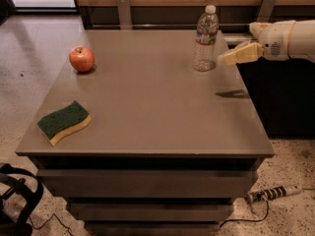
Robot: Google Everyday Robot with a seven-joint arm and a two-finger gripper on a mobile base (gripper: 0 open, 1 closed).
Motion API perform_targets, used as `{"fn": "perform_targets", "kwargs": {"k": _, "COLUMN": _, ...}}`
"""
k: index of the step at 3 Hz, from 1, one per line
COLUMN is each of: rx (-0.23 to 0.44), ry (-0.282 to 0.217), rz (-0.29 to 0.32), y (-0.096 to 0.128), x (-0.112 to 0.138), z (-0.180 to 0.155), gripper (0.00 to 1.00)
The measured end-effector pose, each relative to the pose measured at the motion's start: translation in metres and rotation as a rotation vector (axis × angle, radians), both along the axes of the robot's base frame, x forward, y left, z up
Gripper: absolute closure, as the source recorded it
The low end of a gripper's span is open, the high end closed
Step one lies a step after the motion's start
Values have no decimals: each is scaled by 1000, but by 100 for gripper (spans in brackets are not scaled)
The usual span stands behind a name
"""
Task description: Move water bottle near sponge
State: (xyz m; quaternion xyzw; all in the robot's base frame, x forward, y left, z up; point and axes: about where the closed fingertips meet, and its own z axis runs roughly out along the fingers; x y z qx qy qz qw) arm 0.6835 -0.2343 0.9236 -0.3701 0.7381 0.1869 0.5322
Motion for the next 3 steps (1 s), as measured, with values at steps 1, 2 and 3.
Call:
{"fn": "perform_targets", "kwargs": {"k": 1, "rx": 54, "ry": -30, "rz": 11, "y": 0, "x": 18, "z": -3, "gripper": 0}}
{"fn": "perform_targets", "kwargs": {"k": 2, "rx": 68, "ry": -49, "rz": 32, "y": 8, "x": 34, "z": -1, "gripper": 0}}
{"fn": "perform_targets", "kwargs": {"k": 3, "rx": 73, "ry": -60, "rz": 59, "y": 21, "x": 49, "z": 1, "gripper": 0}}
